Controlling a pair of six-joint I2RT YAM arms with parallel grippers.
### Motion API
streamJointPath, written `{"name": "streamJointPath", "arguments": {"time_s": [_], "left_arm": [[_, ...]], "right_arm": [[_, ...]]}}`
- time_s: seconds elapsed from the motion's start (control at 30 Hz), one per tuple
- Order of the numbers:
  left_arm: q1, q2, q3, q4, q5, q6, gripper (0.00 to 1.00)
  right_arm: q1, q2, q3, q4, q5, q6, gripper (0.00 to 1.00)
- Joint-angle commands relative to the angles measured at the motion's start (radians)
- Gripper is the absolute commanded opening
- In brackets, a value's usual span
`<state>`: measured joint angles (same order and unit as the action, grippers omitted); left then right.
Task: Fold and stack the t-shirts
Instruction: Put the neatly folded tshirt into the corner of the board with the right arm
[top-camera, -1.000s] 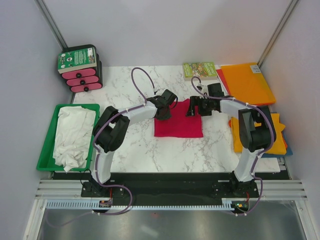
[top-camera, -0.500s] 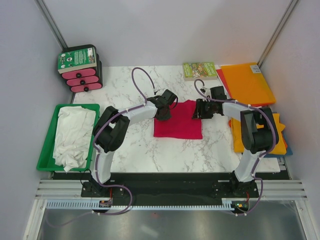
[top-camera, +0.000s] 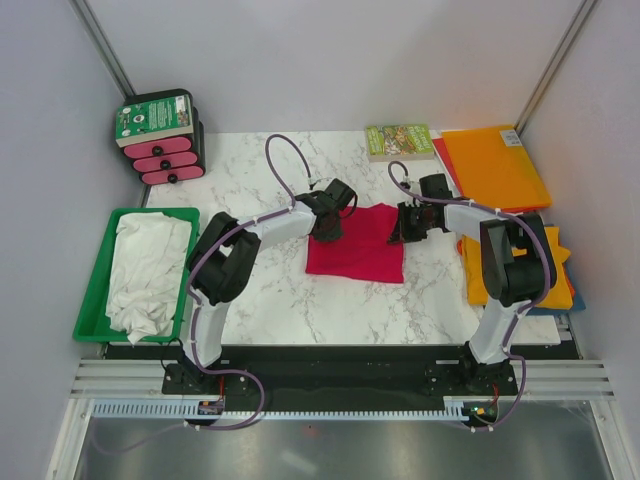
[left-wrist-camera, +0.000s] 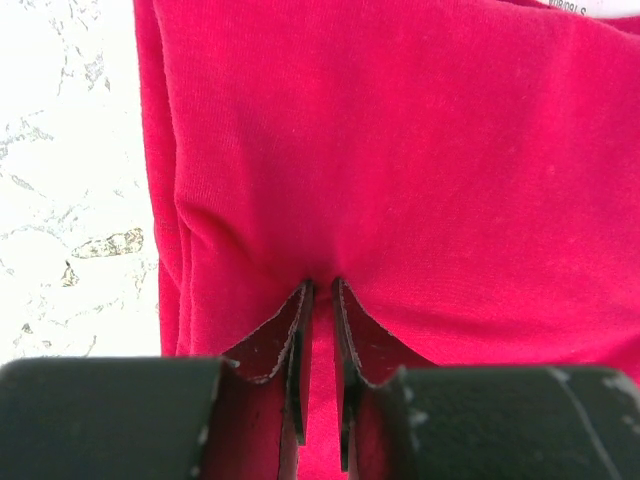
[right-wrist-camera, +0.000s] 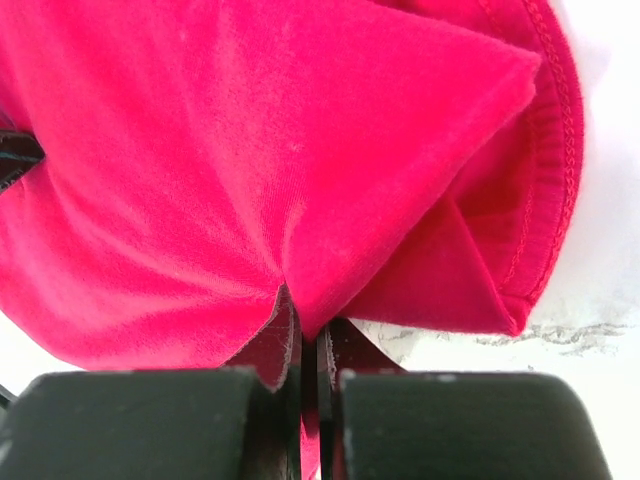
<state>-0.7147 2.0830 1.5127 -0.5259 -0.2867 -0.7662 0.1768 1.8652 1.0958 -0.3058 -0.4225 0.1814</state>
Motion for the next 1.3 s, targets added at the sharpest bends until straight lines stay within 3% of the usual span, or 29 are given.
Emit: {"name": "streamJointPath", "arguments": {"time_s": [0.0,0.1,0.23,0.47,0.9,1.27], "left_arm": [[-0.008,0.028,-0.009,-0.079,-0.003,-0.012,0.20],[-0.017,-0.001,-0.019,-0.077,-0.017,0.018,0.25],[-0.031,-0.090,-0.051,-0.054,-0.049,0.019,0.41],[-0.037,-0.188,-0.069,-0.049,-0.066,0.025,0.53],[-0.051,-0.394,-0.246,-0.056,-0.071,-0.022,0.50],[-0.109,-0.508,-0.376,-0.057,-0.074,-0.041,0.50]], "right_arm": [[0.010,-0.013,-0.045,-0.173,0.114,-0.069,0.00],[0.009,-0.075,-0.021,-0.171,0.159,-0.088,0.00],[0.010,-0.124,0.041,-0.190,0.238,-0.111,0.00],[0.010,-0.153,0.163,-0.248,0.303,-0.122,0.00],[0.010,-0.264,0.338,-0.340,0.444,-0.157,0.00],[0.010,-0.351,0.550,-0.561,0.516,-0.230,0.00]]}}
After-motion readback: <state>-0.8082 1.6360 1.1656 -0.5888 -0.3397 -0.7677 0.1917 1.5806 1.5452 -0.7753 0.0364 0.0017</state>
